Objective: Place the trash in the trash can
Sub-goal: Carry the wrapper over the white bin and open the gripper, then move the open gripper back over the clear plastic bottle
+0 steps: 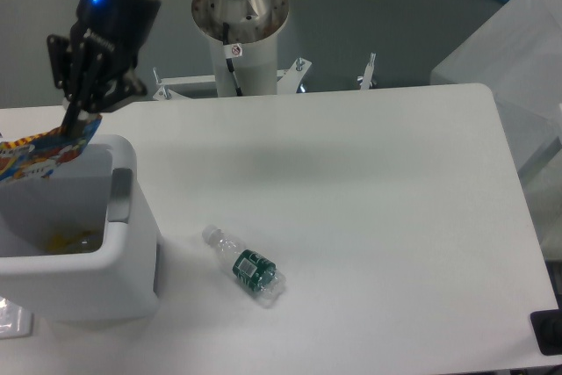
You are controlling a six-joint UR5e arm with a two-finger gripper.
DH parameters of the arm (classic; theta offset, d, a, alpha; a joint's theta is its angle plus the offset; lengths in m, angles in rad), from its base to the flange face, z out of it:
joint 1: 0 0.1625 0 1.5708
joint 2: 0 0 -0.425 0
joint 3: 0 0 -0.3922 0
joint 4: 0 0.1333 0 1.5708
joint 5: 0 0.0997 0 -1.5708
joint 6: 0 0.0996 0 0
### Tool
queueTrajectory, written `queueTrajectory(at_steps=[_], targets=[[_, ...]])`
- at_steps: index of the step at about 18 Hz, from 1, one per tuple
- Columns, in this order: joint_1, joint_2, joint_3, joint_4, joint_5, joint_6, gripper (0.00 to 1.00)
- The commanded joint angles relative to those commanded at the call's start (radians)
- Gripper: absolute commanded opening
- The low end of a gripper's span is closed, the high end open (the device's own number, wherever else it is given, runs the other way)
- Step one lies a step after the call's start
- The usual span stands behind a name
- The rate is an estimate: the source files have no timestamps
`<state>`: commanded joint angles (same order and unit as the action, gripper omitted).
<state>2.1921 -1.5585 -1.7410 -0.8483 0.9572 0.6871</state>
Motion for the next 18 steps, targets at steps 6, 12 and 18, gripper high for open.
queueTrajectory(at_steps=[6, 12, 18], targets=[[-0.005, -0.009, 0.006, -0.002, 0.0, -0.007, 0.93], [-0.002, 0.006, 0.038, 0.002, 0.0, -0.177, 1.0], [0.213, -0.063, 0.028, 0.0, 0.047, -0.584, 1.0]])
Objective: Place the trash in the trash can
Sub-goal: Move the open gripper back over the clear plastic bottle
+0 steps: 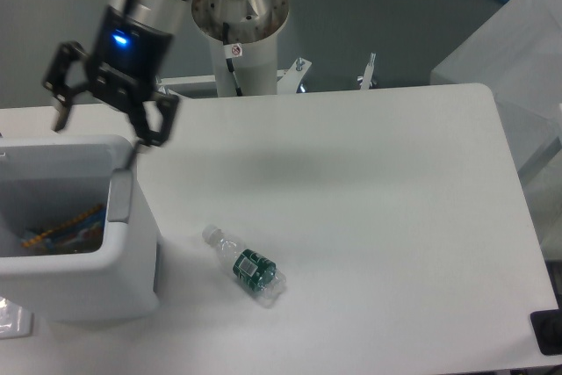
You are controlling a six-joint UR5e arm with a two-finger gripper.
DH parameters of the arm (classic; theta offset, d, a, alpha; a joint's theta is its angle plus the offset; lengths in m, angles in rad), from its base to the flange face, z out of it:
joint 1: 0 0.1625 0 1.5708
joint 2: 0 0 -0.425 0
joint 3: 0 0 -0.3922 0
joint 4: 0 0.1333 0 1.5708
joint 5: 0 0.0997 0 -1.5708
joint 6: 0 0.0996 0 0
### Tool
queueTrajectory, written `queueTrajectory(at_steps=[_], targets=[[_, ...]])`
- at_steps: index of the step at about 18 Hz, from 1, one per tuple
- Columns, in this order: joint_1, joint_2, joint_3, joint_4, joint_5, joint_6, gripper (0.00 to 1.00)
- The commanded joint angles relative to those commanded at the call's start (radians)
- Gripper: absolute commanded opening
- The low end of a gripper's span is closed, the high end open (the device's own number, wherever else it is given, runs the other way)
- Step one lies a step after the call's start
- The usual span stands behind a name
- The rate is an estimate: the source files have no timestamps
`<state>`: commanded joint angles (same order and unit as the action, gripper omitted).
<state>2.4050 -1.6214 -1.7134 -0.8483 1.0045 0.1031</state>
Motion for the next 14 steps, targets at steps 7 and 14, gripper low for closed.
queueTrajectory(at_steps=[7, 14], targets=[[0.112, -0.052, -0.024, -0.006, 0.126, -0.24, 1.0], [0.079, -0.228, 0.008, -0.003, 0.215, -0.303, 1.0]])
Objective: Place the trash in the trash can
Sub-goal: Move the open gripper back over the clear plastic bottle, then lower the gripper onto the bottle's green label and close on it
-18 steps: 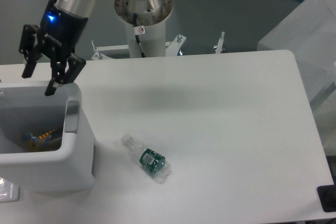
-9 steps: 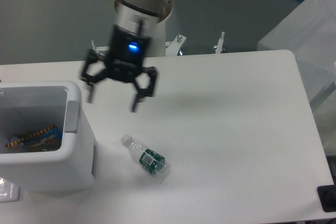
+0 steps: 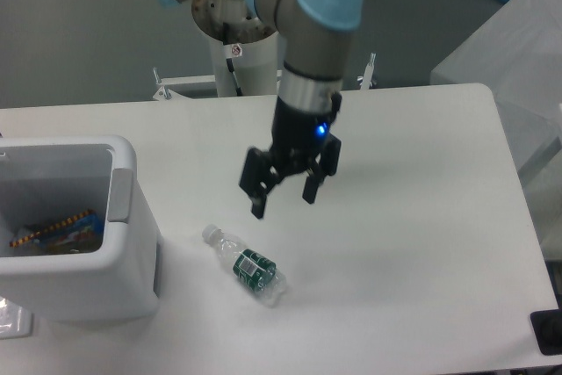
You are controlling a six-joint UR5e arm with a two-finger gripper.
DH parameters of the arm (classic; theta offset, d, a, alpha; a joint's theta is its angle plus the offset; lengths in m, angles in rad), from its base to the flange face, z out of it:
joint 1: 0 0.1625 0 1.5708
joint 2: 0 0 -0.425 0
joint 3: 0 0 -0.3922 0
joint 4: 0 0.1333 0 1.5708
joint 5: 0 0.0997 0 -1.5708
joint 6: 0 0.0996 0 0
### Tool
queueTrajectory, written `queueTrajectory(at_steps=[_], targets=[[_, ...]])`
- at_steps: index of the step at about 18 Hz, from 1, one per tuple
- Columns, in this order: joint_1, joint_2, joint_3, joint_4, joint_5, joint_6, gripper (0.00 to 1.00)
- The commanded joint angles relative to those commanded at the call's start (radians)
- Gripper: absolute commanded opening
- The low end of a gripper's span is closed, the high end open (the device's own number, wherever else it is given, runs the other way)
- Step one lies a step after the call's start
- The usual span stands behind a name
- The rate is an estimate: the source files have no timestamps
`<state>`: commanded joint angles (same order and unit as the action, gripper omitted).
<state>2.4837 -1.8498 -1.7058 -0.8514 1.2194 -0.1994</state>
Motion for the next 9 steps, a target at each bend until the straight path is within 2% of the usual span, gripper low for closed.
queueTrajectory(at_steps=[5, 9], targets=[[-0.068, -0.132, 0.051, 0.005, 0.057, 0.002, 1.0], [-0.077, -0.192, 0.064, 0.005, 0.071, 0.002, 1.0]])
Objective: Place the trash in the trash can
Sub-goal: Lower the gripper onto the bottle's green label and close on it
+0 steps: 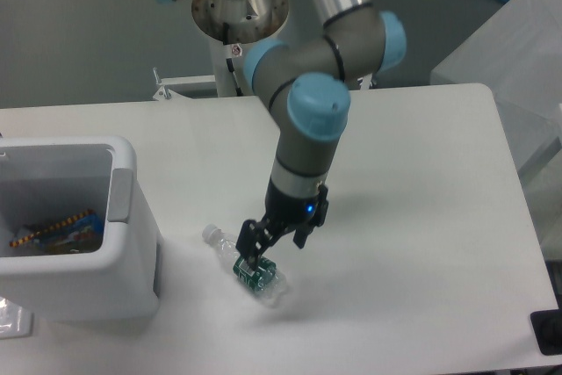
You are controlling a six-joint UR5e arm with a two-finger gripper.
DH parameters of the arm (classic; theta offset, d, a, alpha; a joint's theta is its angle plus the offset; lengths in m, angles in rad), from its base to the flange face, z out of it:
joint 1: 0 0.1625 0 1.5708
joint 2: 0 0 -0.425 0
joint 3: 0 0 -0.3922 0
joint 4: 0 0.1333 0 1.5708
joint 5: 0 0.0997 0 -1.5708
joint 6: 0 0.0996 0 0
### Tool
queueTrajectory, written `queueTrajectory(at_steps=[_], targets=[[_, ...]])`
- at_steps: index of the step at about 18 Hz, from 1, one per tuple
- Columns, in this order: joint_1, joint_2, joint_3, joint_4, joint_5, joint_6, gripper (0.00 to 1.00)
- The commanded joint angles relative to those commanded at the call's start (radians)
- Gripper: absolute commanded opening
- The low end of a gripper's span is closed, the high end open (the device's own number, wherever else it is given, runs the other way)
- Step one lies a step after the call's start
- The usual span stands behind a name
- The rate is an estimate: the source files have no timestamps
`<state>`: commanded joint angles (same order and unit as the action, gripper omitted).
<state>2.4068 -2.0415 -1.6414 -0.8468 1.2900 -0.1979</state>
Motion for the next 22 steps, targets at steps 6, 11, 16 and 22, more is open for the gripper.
queueTrajectory(at_steps=[6, 11, 16, 22], targets=[[-0.017, -0.081, 0.026, 0.002, 0.086, -0.003, 1.0], [-0.018, -0.118, 0.061, 0.002, 0.101, -0.044, 1.0], [-0.025, -0.132, 0.064, 0.002, 0.104, -0.044, 1.0], [-0.064, -0.15, 0.06, 0.0, 0.147, -0.051, 1.0]])
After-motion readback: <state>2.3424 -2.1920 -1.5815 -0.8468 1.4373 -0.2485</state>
